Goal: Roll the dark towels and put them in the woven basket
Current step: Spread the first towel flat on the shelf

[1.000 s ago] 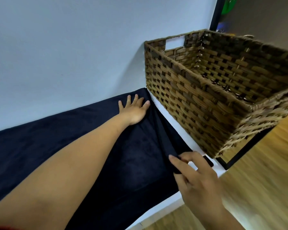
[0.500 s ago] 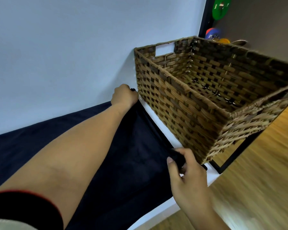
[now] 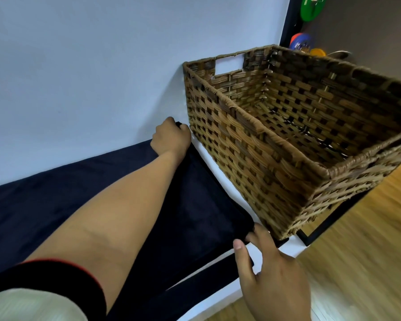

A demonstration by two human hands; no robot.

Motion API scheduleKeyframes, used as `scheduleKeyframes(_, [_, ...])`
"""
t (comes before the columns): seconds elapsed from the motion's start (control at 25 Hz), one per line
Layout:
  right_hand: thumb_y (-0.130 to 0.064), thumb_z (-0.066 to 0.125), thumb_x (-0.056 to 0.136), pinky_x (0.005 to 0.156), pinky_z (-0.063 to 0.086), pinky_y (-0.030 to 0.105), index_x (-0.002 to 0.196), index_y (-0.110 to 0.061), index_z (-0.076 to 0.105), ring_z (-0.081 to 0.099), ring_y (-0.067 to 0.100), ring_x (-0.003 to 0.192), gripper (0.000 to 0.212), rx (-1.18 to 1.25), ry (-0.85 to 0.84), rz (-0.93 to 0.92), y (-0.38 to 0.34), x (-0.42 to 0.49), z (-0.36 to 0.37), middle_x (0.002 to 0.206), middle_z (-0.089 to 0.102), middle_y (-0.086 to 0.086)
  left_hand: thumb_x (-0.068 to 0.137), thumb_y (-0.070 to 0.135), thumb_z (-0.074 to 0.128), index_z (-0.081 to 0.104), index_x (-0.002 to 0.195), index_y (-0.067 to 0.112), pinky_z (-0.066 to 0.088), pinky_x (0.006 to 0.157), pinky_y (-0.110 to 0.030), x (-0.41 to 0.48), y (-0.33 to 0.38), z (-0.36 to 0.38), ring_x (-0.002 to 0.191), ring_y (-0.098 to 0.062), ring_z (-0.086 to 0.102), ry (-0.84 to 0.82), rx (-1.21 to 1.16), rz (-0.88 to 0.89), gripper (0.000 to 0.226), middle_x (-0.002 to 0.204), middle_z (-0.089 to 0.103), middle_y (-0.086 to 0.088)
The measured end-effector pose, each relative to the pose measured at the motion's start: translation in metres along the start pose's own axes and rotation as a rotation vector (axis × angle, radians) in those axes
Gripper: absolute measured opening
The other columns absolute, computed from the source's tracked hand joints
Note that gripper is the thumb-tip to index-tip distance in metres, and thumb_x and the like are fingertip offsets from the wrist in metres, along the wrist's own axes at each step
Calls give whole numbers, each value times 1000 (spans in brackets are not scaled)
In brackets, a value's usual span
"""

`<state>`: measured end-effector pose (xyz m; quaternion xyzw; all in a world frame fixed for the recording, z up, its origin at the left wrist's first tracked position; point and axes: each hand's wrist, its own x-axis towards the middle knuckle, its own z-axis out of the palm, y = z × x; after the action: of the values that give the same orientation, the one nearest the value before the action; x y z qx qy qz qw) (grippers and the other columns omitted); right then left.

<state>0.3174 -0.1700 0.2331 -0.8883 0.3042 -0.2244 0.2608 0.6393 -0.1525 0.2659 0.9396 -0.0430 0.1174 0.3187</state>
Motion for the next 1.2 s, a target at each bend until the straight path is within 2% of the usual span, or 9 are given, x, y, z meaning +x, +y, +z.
scheduleKeyframes(0.16, [-67,36,86,47,44,27,103,-34,69,58,8,46,50,33,19,63,-1,6,1,72,71,-17,91,36,39,52,88,14,38,66,-34,-2,-1,8,77,-29,52,-4,35,-3,26,86,58,-6])
scheduleKeyframes(0.32, [-60,41,85,42,33,15,99,-32,71,33,-5,38,43,76,9,48,3,2,-2,55,59,-21,96,47,37,60,76,16,45,64,-34,-7,-5,-25,83,-31,62,-165,-103,157,44,79,64,-5])
scheduleKeyframes(0.44, [-55,41,84,45,22,8,110,-30,64,22,-4,35,43,-14,-121,76,11,-9,-4,43,46,-17,95,40,44,67,105,23,51,82,-39,-38,-65,-74,98,-28,63,-95,143,397,31,102,70,-1])
scheduleKeyframes(0.56, [-44,48,84,39,25,14,107,-24,71,29,-3,39,38,37,41,-18,-1,-19,-17,52,55,-18,99,49,34,48,141,27,21,115,-48,-61,-132,-102,141,-20,35,-325,368,322,49,150,43,2])
scheduleKeyframes(0.64, [-35,53,88,53,40,14,105,-18,73,50,4,61,32,118,223,-314,-30,-3,-11,70,65,-9,99,57,20,23,152,36,-3,119,-50,-57,-144,-99,150,-15,4,-473,380,257,58,162,13,8])
scheduleKeyframes(0.72, [-42,46,94,88,47,19,127,-20,63,57,11,108,43,33,8,-512,-67,26,7,116,67,0,96,63,12,10,153,42,-9,118,-54,-54,-141,-93,150,-17,-7,-493,454,290,61,163,0,10])
scheduleKeyframes(0.8, [-66,20,94,121,17,38,152,-35,27,13,18,149,65,-241,-438,-535,-88,53,34,162,22,0,94,67,10,4,152,44,-11,117,-57,-54,-143,-95,150,-19,-11,-499,481,274,62,163,-4,10])
scheduleKeyframes(0.92, [-72,-10,80,121,-10,46,152,-43,-8,-19,19,149,78,-547,-597,-530,-72,62,63,164,-14,-7,90,73,9,2,151,48,-12,114,-62,-44,-151,-100,149,-24,-13,-518,500,175,66,163,-7,11])
scheduleKeyframes(1.2, [-76,-20,76,121,-10,42,146,-51,-18,-18,16,149,74,-593,-556,-485,-56,39,49,161,-18,-15,93,68,14,3,153,41,-12,108,-70,-22,-142,-100,148,-36,-15,-555,497,71,67,164,-6,2])
